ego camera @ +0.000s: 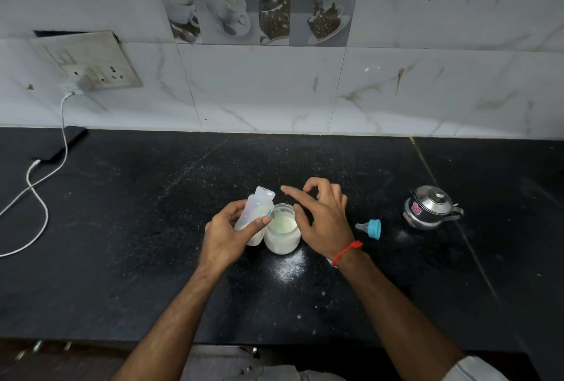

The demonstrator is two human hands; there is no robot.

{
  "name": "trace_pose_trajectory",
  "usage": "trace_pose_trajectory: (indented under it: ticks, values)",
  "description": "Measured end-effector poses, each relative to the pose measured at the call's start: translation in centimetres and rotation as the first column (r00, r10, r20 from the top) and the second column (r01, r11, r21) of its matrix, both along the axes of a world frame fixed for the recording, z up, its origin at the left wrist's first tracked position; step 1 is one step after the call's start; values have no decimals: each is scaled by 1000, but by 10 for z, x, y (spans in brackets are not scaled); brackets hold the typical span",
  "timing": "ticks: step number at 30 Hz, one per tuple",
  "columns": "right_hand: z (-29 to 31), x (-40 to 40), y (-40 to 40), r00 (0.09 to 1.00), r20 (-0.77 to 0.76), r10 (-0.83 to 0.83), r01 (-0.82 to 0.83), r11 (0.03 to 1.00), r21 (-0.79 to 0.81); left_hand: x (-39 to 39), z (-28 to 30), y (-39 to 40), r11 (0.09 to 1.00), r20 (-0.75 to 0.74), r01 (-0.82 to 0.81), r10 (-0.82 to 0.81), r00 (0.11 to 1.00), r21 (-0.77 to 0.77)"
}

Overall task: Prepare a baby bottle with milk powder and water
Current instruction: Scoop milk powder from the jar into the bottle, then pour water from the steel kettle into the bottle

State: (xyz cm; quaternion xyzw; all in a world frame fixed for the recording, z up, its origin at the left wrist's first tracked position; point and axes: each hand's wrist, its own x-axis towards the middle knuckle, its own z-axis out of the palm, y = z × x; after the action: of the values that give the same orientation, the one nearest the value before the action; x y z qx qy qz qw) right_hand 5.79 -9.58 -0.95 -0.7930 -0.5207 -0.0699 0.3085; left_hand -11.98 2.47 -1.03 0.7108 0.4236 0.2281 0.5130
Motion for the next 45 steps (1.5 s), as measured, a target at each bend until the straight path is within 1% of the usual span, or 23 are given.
trace_pose_trajectory:
  ticks: [1, 3, 4, 8, 11, 14, 17, 18, 19, 20, 21, 22, 23, 25, 26, 28, 31, 33, 35, 37, 39, 42, 45]
  values:
    - [4, -3, 0, 998, 52, 37, -37, 999, 12, 1, 0, 0, 1000, -1, 7, -7, 1000, -7]
    - [9, -6, 1, 982, 158, 99, -94, 995, -38, 2, 0, 1, 999, 0, 21, -21, 1000, -25]
    - [8, -5, 1, 975, 193, 107, -97, 993, -63, 2, 0, 1, 999, 7, 24, -24, 1000, -41]
    - [0, 2, -5, 963, 265, 54, -45, 998, -42, 0, 0, 4, 995, 36, 11, -8, 999, -98]
    - [-2, 8, -12, 967, 250, 35, -28, 999, -32, -2, 1, 7, 988, 67, -17, 27, 997, -154]
    - [-1, 11, -13, 986, 164, -18, 11, 999, 41, -4, 2, 7, 988, 92, -5, 20, 996, -155]
    - [8, 3, -10, 998, 19, -61, 57, 984, 167, -4, 1, 5, 989, 130, -1, 21, 991, -149]
    - [9, 1, -9, 999, 10, -52, 50, 987, 152, -5, 1, 4, 989, 140, -8, 28, 990, -145]
    - [7, -1, -7, 999, 37, -27, 25, 997, 68, -5, 0, 4, 990, 154, -15, 37, 987, -139]
    - [2, -1, -6, 999, 45, 0, 3, 998, -66, -5, 1, 3, 991, 165, -23, 45, 985, -134]
    - [-6, -1, -5, 1000, 9, 19, -17, 983, -182, -5, 1, 2, 991, 179, -29, 52, 983, -131]
    - [-14, -1, -5, 998, -70, 11, -26, 974, -227, -6, 1, 1, 991, 188, -32, 56, 981, -128]
    - [-18, 0, -6, 987, -162, -8, -24, 981, -191, -7, 1, 0, 992, 198, -33, 57, 979, -122]
    - [-18, 5, -9, 949, -316, -12, 3, 1000, -31, -9, 2, 0, 993, 215, -41, 63, 975, -109]
    - [-19, 12, -11, 924, -382, -7, 18, 1000, 25, -10, 2, 1, 994, 222, -47, 68, 973, -101]
    - [-22, 27, -21, 869, -496, -5, 34, 998, 49, -12, 2, 0, 994, 240, -60, 80, 967, -90]
    - [-31, 42, -41, 810, -582, -72, 107, 994, 26, -12, 2, -3, 994, 286, -75, 95, 954, -81]
    - [-34, 46, -54, 750, -655, -91, 179, 981, 69, -12, 3, -8, 995, 315, -74, 91, 945, -67]
    - [-37, 52, -66, 692, -717, -82, 260, 955, 142, -10, 4, -13, 996, 329, -66, 81, 941, -58]
    - [-40, 62, -81, 643, -760, -91, 374, 904, 208, -5, 4, -20, 998, 339, -41, 57, 939, -56]
    - [-42, 75, -98, 578, -807, -123, 510, 826, 239, 1, 5, -29, 998, 354, -4, 25, 935, -60]
    - [-42, 101, -126, 481, -861, -166, 686, 682, 251, 16, 10, -46, 997, 360, 70, -49, 932, -46]
    - [-46, 134, -154, 431, -873, -231, 795, 554, 246, 33, 17, -63, 991, 333, 133, -121, 935, -13]
